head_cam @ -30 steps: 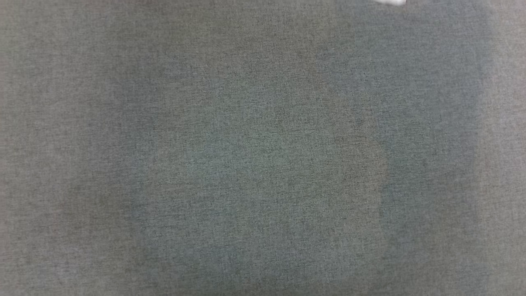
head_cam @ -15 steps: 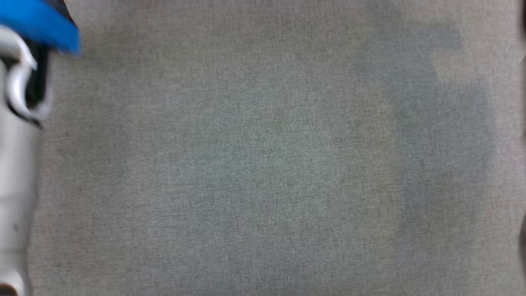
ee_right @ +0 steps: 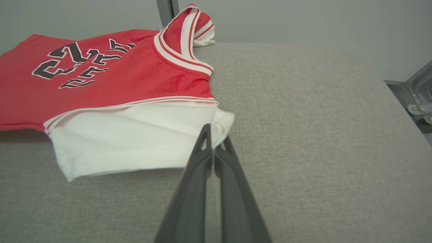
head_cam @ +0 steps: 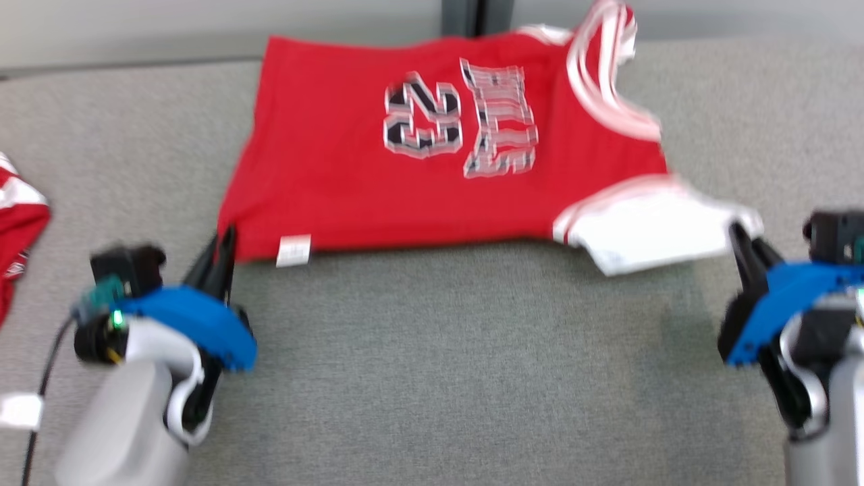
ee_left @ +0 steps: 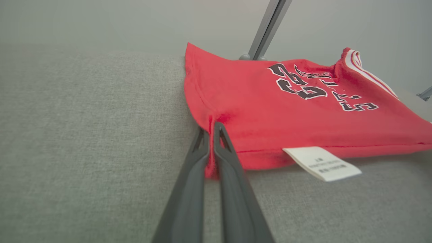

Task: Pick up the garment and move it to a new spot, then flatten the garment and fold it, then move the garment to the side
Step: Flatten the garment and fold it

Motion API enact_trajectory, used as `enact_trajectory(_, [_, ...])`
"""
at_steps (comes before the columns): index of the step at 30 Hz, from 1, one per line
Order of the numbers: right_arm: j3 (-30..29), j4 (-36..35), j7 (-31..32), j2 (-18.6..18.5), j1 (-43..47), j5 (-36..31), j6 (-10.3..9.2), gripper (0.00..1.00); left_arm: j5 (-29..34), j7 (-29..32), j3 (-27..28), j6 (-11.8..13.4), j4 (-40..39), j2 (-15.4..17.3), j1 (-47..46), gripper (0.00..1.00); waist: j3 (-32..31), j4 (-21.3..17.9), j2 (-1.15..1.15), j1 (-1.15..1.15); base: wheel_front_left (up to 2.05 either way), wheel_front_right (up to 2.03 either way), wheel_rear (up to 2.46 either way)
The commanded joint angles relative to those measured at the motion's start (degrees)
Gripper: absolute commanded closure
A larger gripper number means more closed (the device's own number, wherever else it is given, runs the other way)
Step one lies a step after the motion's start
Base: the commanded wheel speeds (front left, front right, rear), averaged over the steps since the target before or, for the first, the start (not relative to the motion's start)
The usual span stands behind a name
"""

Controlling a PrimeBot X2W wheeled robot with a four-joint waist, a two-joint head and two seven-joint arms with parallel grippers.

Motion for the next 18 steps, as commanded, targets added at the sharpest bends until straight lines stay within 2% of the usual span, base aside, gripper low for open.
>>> enact_trajectory(1, [-0.94,-2.68,1.45,0.37,2.89,-0.59,0.00,1.00,-0.73,0.24,0.25,0.90,-1.00,0.11,2.77,1.00,-3.40,0.98,0.00,0.02,0.00,0.00,0.00])
enact_trajectory(5, [-3.08,-9.47,5.99,0.92,10.43,0.04,0.00,1.00,-1.55,0.65,0.28,3.65,-5.83,0.14,10.43,1.00,-5.70,1.53,0.00,0.02,0.00,0.00,0.00])
enact_trajectory(6, [-3.08,-9.47,5.99,0.92,10.43,0.04,0.00,1.00,-1.55,0.65,0.28,3.65,-5.83,0.14,10.43,1.00,-5.70,1.53,0.00,0.02,0.00,0.00,0.00])
enact_trajectory(11, [-5.32,-13.46,10.22,0.97,17.81,3.38,0.00,1.00,-2.39,1.61,0.26,7.83,-13.20,-0.14,19.32,1.00,-7.90,2.48,0.00,0.02,0.00,0.00,0.00])
enact_trajectory(15, [-5.42,-15.72,14.46,0.97,22.75,4.03,0.00,1.00,-1.82,2.50,0.22,10.65,-18.53,1.03,24.44,1.00,-8.67,3.09,0.00,0.02,0.00,0.00,0.00])
enact_trajectory(18, [-5.04,-16.99,17.56,0.99,25.50,4.83,0.00,1.00,-0.63,4.12,-1.00,11.80,-21.10,2.32,26.79,1.00,-9.09,3.40,0.00,0.02,0.00,0.00,0.00])
